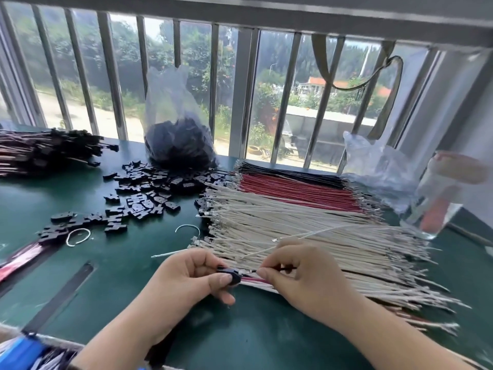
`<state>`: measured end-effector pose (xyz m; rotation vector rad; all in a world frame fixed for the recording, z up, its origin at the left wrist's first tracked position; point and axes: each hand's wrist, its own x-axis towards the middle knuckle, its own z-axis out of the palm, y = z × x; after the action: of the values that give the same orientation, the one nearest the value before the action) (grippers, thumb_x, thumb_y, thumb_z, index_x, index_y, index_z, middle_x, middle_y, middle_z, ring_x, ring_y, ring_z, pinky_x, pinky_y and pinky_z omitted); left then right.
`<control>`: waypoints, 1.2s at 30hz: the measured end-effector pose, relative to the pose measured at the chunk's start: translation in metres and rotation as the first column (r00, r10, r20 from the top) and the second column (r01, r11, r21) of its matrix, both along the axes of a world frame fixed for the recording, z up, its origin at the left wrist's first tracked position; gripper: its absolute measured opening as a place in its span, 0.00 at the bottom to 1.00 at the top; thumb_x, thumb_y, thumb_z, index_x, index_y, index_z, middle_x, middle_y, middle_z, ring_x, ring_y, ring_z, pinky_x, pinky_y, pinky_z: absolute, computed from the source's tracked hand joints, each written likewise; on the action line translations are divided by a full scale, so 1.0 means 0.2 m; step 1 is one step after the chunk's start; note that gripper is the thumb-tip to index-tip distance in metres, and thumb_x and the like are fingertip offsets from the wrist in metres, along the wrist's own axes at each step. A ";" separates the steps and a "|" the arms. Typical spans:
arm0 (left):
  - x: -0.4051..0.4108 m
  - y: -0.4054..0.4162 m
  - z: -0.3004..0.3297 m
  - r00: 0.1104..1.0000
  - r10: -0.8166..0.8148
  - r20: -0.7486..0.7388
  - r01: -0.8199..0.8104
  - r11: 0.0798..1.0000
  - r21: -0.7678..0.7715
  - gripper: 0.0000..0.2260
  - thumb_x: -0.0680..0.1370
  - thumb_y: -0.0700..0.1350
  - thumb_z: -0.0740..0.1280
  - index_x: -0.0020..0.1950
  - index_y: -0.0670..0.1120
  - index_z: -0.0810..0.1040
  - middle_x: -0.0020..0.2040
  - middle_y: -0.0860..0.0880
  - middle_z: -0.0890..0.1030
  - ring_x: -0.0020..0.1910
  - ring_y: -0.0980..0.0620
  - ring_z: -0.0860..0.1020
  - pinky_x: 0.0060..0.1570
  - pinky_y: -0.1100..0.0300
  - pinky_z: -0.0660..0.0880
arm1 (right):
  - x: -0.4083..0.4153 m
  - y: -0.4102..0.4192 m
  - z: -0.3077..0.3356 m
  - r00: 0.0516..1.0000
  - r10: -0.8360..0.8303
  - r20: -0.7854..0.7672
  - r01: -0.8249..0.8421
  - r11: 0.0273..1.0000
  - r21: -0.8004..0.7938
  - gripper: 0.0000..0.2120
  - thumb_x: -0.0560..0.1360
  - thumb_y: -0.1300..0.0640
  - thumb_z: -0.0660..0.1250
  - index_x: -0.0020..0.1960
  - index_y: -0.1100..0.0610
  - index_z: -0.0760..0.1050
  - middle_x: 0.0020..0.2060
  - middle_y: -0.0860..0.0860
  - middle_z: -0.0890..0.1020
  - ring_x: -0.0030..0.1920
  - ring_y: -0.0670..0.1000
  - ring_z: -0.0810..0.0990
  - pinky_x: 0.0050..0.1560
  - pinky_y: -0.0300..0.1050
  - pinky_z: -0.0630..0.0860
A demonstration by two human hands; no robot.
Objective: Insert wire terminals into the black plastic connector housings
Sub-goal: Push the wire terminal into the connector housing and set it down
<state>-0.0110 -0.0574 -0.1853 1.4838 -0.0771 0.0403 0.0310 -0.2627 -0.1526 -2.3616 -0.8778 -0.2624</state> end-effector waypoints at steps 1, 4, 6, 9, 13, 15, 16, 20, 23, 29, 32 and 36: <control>0.00 0.00 0.00 1.000 -0.005 0.001 0.005 1.000 0.001 0.07 0.60 0.44 0.74 0.35 0.45 0.81 0.34 0.39 0.84 0.30 0.47 0.82 0.32 0.68 0.75 | 0.00 0.00 0.00 1.000 -0.007 -0.009 0.007 1.000 0.022 0.04 0.70 0.47 0.72 0.44 0.41 0.80 0.37 0.33 0.78 0.42 0.39 0.76 0.37 0.32 0.68; 0.00 0.00 0.00 1.000 -0.010 -0.008 0.010 1.000 0.013 0.11 0.60 0.43 0.73 0.39 0.41 0.79 0.33 0.38 0.83 0.30 0.46 0.82 0.32 0.68 0.75 | 0.00 0.00 -0.01 1.000 -0.001 -0.019 0.002 0.998 0.065 0.05 0.68 0.50 0.74 0.43 0.42 0.81 0.38 0.34 0.79 0.42 0.40 0.77 0.39 0.34 0.71; 0.00 0.00 0.01 1.000 -0.008 -0.012 0.008 1.000 0.010 0.11 0.61 0.42 0.73 0.39 0.39 0.78 0.34 0.38 0.83 0.29 0.46 0.82 0.32 0.68 0.75 | -0.01 0.01 -0.01 0.999 0.021 -0.032 -0.018 0.996 0.086 0.05 0.68 0.51 0.74 0.42 0.43 0.81 0.36 0.35 0.79 0.41 0.42 0.77 0.38 0.37 0.72; 0.00 0.00 0.01 1.000 -0.012 -0.021 0.013 1.000 0.010 0.08 0.61 0.42 0.73 0.37 0.42 0.80 0.34 0.38 0.83 0.30 0.46 0.82 0.32 0.68 0.75 | -0.01 0.02 -0.02 0.998 0.044 -0.043 -0.039 0.992 0.122 0.04 0.68 0.51 0.74 0.41 0.44 0.81 0.35 0.35 0.78 0.41 0.43 0.78 0.38 0.34 0.71; 0.00 0.01 0.02 0.999 -0.046 -0.022 0.047 0.998 0.033 0.08 0.62 0.40 0.77 0.36 0.43 0.81 0.35 0.39 0.84 0.30 0.46 0.82 0.33 0.67 0.76 | -0.02 0.04 -0.03 0.999 0.040 0.002 -0.040 0.993 0.107 0.04 0.68 0.53 0.73 0.41 0.45 0.81 0.35 0.35 0.77 0.40 0.42 0.77 0.38 0.34 0.70; -0.01 0.01 0.01 0.999 -0.042 -0.027 0.043 0.999 0.028 0.07 0.61 0.42 0.75 0.36 0.43 0.81 0.33 0.39 0.84 0.30 0.48 0.82 0.32 0.67 0.75 | -0.02 0.04 -0.03 0.997 0.064 -0.036 -0.059 0.991 0.123 0.04 0.68 0.55 0.74 0.39 0.47 0.81 0.34 0.36 0.77 0.39 0.42 0.77 0.37 0.32 0.69; -0.01 0.01 0.01 0.999 -0.042 -0.026 0.043 0.999 0.020 0.06 0.61 0.43 0.74 0.35 0.44 0.81 0.33 0.40 0.84 0.29 0.48 0.82 0.32 0.67 0.75 | -0.01 0.04 -0.03 0.992 0.092 -0.091 -0.079 0.987 0.143 0.05 0.68 0.56 0.75 0.37 0.48 0.81 0.33 0.37 0.77 0.38 0.41 0.76 0.38 0.31 0.69; -0.01 0.01 0.02 0.999 -0.044 -0.026 0.044 0.999 0.004 0.05 0.61 0.43 0.73 0.36 0.46 0.83 0.35 0.41 0.84 0.31 0.48 0.83 0.33 0.67 0.76 | 0.02 0.02 0.02 0.932 0.207 -0.298 -0.163 0.972 0.167 0.10 0.69 0.58 0.75 0.34 0.44 0.81 0.30 0.39 0.77 0.34 0.39 0.74 0.37 0.29 0.68; -0.01 0.00 0.03 0.998 -0.041 -0.038 0.042 0.999 0.015 0.05 0.61 0.42 0.73 0.36 0.46 0.83 0.35 0.41 0.84 0.30 0.47 0.83 0.33 0.66 0.77 | 0.03 0.00 0.05 0.945 0.224 -0.238 -0.202 0.973 0.116 0.07 0.69 0.60 0.75 0.37 0.48 0.83 0.32 0.39 0.77 0.37 0.41 0.76 0.37 0.30 0.69; -0.03 0.00 0.03 0.998 -0.056 -0.041 0.058 0.998 0.039 0.06 0.63 0.38 0.77 0.36 0.45 0.83 0.36 0.40 0.84 0.30 0.45 0.83 0.34 0.65 0.77 | 0.02 0.02 0.03 0.967 0.195 -0.164 -0.169 0.973 0.157 0.07 0.68 0.60 0.75 0.37 0.49 0.82 0.32 0.42 0.77 0.36 0.42 0.75 0.37 0.30 0.68; -0.03 0.00 0.03 0.997 -0.069 -0.037 0.071 0.995 0.063 0.06 0.65 0.37 0.76 0.35 0.44 0.82 0.37 0.39 0.84 0.31 0.44 0.83 0.35 0.65 0.77 | 0.00 0.05 0.01 0.979 0.161 -0.122 -0.148 0.983 0.108 0.04 0.69 0.57 0.74 0.38 0.48 0.82 0.34 0.41 0.77 0.37 0.43 0.76 0.37 0.34 0.70; -0.03 -0.01 0.03 0.999 -0.030 -0.023 0.031 0.997 0.069 0.03 0.66 0.36 0.73 0.35 0.43 0.81 0.36 0.39 0.84 0.31 0.44 0.83 0.34 0.65 0.77 | -0.01 0.06 0.01 0.976 0.167 -0.140 -0.160 0.985 0.058 0.01 0.71 0.53 0.72 0.42 0.47 0.82 0.35 0.38 0.76 0.40 0.43 0.75 0.39 0.38 0.71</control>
<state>-0.0173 -0.0595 -0.1794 1.5520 -0.0839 -0.0037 0.0284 -0.2511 -0.1511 -2.2188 -0.9785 -0.0437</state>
